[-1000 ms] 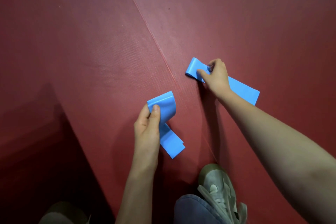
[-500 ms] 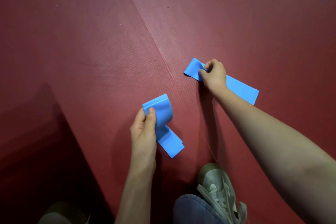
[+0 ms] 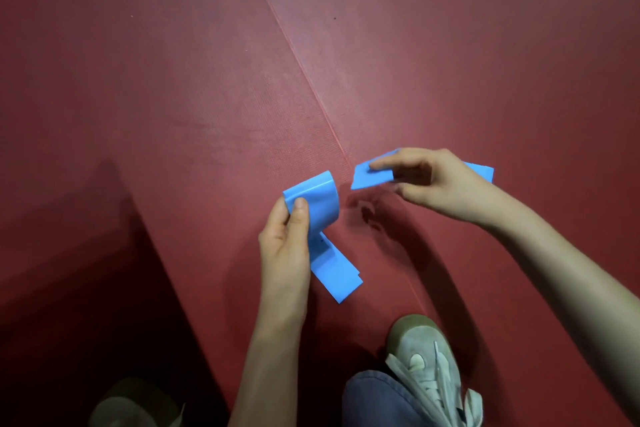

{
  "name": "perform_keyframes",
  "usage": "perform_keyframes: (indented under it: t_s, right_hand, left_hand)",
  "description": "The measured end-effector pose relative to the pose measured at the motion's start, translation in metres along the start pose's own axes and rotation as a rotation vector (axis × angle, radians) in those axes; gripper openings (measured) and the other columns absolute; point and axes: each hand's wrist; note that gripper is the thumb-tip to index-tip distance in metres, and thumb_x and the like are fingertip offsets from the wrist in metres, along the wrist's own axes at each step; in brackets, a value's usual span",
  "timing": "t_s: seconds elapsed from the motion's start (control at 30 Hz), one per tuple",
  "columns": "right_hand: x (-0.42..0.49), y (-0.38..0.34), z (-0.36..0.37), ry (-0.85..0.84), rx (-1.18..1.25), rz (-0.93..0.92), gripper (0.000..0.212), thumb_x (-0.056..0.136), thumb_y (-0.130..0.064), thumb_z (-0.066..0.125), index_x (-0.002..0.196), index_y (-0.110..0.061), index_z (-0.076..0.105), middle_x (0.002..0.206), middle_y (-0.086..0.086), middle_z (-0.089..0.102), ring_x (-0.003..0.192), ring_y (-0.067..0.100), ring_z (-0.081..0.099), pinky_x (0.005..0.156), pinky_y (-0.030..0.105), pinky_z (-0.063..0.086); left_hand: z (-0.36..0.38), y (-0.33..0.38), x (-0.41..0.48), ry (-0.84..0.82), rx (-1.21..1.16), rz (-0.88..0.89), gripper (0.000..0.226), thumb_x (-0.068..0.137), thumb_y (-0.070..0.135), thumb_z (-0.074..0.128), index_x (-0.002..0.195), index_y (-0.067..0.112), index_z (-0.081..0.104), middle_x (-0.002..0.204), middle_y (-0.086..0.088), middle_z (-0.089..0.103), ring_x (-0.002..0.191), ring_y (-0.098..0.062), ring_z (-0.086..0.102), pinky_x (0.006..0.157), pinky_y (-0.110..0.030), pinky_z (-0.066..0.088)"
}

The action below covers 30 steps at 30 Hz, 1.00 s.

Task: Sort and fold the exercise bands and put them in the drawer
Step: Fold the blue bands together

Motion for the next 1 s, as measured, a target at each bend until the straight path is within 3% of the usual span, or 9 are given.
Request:
perform_keyframes:
  t_s: [0.13, 0.23, 0.3, 0.43, 0.57, 0.67, 0.73, 0.9, 1.0]
  right_hand:
    - [-0.011, -0.003, 0.007, 0.15, -0.336, -0.288, 0.023, 0.078, -0.006, 0.057, 0.088, -0.02, 0.072, 0.087, 0.002, 0.057, 0.08, 0.013, 0.053, 0.076, 0.016, 0.039]
    - [-0.018, -0.01, 0.015, 0.105, -0.414, -0.469, 0.012, 0.089, -0.033, 0.049, 0.089, -0.03, 0.061, 0.103, -0.002, 0.046, 0.108, 0.016, 0.044, 0.104, 0.018, 0.025]
    - [-0.022, -0.015, 0.023, 0.036, -0.313, -0.477, 0.016, 0.092, -0.033, 0.042, 0.091, -0.028, 0.057, 0.092, -0.006, 0.054, 0.101, 0.008, 0.051, 0.111, 0.02, 0.022]
    - [-0.027, -0.027, 0.048, 0.023, 0.187, -0.253, 0.018, 0.079, -0.024, 0.054, 0.09, -0.037, 0.06, 0.077, -0.02, 0.059, 0.074, -0.009, 0.052, 0.077, 0.006, 0.04]
    - [-0.018, -0.032, 0.078, 0.165, 0.656, -0.101, 0.038, 0.077, -0.009, 0.056, 0.108, -0.029, 0.046, 0.062, -0.013, 0.056, 0.052, 0.0, 0.047, 0.053, 0.01, 0.038]
    - [-0.01, -0.037, 0.096, 0.302, 0.755, -0.071, 0.043, 0.077, -0.007, 0.052, 0.112, -0.03, 0.042, 0.062, -0.013, 0.058, 0.051, -0.001, 0.049, 0.053, 0.01, 0.039]
    - [-0.007, -0.04, 0.103, 0.359, 0.774, -0.061, 0.044, 0.078, -0.008, 0.051, 0.113, -0.032, 0.041, 0.062, -0.013, 0.058, 0.05, -0.001, 0.048, 0.052, 0.009, 0.038]
    - [-0.002, -0.046, 0.105, 0.418, 0.719, -0.051, 0.048, 0.079, -0.009, 0.052, 0.116, -0.038, 0.038, 0.066, -0.009, 0.056, 0.051, 0.0, 0.048, 0.053, 0.009, 0.038]
    - [-0.003, -0.049, 0.102, 0.424, 0.671, -0.071, 0.055, 0.086, 0.002, 0.053, 0.118, -0.038, 0.035, 0.07, 0.0, 0.055, 0.049, 0.0, 0.05, 0.052, 0.007, 0.038]
  left_hand:
    - [0.001, 0.0, 0.0, 0.006, -0.034, 0.006, 0.017, 0.081, 0.029, 0.045, 0.075, 0.019, 0.057, 0.072, 0.004, 0.052, 0.067, -0.003, 0.047, 0.061, -0.015, 0.041]
    - [0.002, 0.002, -0.001, 0.008, -0.062, -0.008, 0.015, 0.081, 0.031, 0.05, 0.072, 0.021, 0.058, 0.074, -0.002, 0.049, 0.072, -0.012, 0.043, 0.064, -0.022, 0.039]
    - [0.002, 0.004, -0.001, 0.004, -0.094, -0.033, 0.016, 0.076, 0.038, 0.055, 0.072, 0.024, 0.06, 0.076, -0.006, 0.047, 0.075, -0.017, 0.04, 0.068, -0.03, 0.038]
    - [0.002, 0.004, -0.001, -0.03, -0.188, -0.099, 0.02, 0.073, 0.04, 0.058, 0.079, 0.022, 0.066, 0.088, -0.015, 0.056, 0.087, -0.03, 0.049, 0.089, -0.061, 0.041]
    - [0.005, 0.004, -0.002, -0.009, -0.295, -0.165, 0.017, 0.079, 0.027, 0.052, 0.079, 0.018, 0.066, 0.088, -0.018, 0.064, 0.087, -0.035, 0.057, 0.086, -0.052, 0.047]
    - [0.005, 0.003, 0.0, -0.008, -0.291, -0.136, 0.021, 0.092, 0.017, 0.044, 0.08, 0.015, 0.061, 0.068, 0.001, 0.069, 0.065, -0.013, 0.064, 0.065, -0.022, 0.054]
    - [0.006, 0.003, 0.001, 0.0, -0.295, -0.14, 0.029, 0.096, 0.014, 0.034, 0.08, 0.015, 0.058, 0.061, 0.006, 0.069, 0.057, -0.002, 0.063, 0.058, -0.013, 0.051]
    - [0.005, 0.004, 0.0, -0.048, -0.31, -0.135, 0.035, 0.085, 0.044, 0.05, 0.092, 0.012, 0.063, 0.08, -0.001, 0.073, 0.079, -0.014, 0.067, 0.075, -0.025, 0.055]
    - [0.005, 0.005, 0.0, -0.101, -0.291, -0.142, 0.011, 0.079, 0.026, 0.059, 0.084, 0.018, 0.065, 0.08, -0.005, 0.072, 0.076, -0.019, 0.067, 0.079, -0.033, 0.053]
Point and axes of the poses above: each hand's wrist, its own x-axis towards the middle knuckle, its own z-axis out of the palm, y = z × x
